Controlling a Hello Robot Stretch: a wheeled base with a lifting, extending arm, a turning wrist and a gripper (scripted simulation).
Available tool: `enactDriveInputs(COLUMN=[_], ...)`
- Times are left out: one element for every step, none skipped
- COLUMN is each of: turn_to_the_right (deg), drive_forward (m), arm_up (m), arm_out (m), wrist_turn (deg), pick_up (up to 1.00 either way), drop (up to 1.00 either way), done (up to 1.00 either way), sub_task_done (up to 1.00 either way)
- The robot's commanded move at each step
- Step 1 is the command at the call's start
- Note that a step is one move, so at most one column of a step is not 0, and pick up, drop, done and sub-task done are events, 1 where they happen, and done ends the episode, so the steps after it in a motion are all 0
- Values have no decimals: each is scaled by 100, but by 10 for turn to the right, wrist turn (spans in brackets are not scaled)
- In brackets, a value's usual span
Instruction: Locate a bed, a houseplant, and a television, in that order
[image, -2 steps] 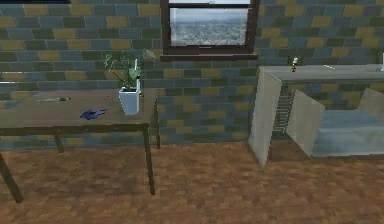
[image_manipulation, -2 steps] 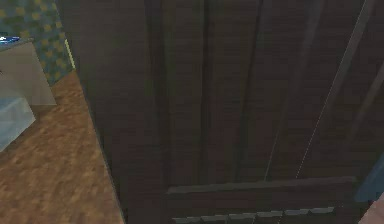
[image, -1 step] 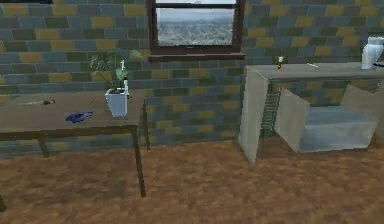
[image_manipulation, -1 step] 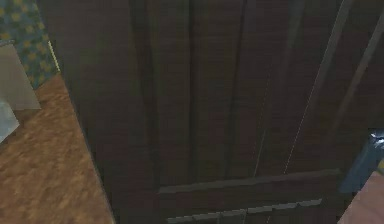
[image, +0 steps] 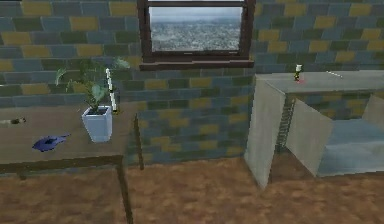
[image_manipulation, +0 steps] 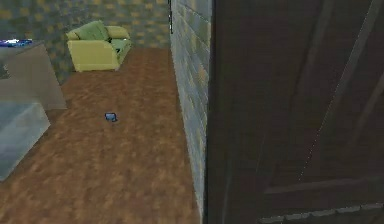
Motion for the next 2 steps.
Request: enactDriveInputs(turn_to_the_right=[150,30], drive_forward=[0,0], arm_up=[0,0], arm_out=[0,0], wrist_turn=[0,0], pick_up=[0,0], drop=[0,0], done=[0,0], sub_task_done=[0,0])
